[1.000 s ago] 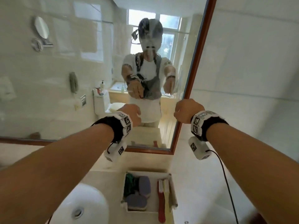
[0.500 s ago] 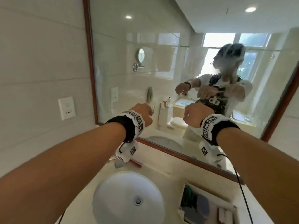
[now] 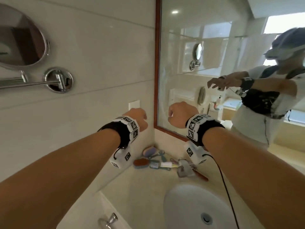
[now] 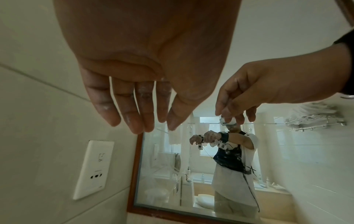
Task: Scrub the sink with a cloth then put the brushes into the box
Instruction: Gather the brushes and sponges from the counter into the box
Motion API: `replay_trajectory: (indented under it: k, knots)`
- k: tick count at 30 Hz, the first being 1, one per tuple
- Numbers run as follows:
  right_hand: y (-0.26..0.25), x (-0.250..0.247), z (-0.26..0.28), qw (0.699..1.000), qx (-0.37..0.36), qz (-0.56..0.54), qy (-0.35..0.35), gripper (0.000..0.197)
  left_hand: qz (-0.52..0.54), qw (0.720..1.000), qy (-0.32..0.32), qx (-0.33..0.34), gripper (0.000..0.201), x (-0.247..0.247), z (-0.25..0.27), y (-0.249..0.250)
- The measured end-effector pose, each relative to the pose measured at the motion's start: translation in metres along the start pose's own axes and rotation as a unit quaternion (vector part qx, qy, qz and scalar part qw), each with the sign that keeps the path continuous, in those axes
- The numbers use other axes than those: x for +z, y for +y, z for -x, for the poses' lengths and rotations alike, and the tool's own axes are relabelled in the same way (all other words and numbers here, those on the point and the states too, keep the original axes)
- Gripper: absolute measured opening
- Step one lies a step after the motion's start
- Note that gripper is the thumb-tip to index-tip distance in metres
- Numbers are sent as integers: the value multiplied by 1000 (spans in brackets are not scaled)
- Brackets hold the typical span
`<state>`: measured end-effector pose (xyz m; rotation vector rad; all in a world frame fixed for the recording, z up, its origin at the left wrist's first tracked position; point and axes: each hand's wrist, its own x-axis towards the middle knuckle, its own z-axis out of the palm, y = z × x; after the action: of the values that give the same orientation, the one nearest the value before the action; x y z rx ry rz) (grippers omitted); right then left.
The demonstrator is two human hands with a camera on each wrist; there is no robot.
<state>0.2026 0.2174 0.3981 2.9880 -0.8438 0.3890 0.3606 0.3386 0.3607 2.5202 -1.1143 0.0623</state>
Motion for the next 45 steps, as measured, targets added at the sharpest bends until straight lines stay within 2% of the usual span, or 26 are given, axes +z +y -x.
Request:
replay_trajectory:
  k: [3,8,14,18,22,27,31,34,35,38,45]
  knots:
    - [-21,25,-21,1000,2,5,-22,20,2,1000,-20,-2,31,11,-22,-26]
    - [-19,55,-66,999,17,-3,-47,20,12,999,-48,10,29,46,-67,-45]
    - [15,108,-129,994,45,-49,-82,31,6,996,-91,22,31,105,-127,-48]
    - [38,151,-167,988,60,-73,-123,23,-4,993,-121,12,33,137,-156,-51]
    - [53,212,-195,980,78,-81,-162,21,-16,989,-147,1,46,183,-181,-67]
    - [63,297,-199,960,130,-83,-233,18,-31,975,-217,33,24,246,-207,-92]
    - [72,350,-204,942,176,-80,-273,25,-22,962,-270,37,11,294,-226,-115]
    - [75,385,-206,920,212,-100,-314,23,-16,952,-304,35,44,343,-237,-135]
    - [76,397,-207,915,219,-100,-323,26,-17,947,-317,37,46,357,-240,-140]
    - [77,431,-207,911,236,-83,-326,38,-118,927,-353,50,32,390,-246,-147]
    - [71,495,-201,898,298,-86,-311,58,-190,906,-357,123,31,461,-247,-161]
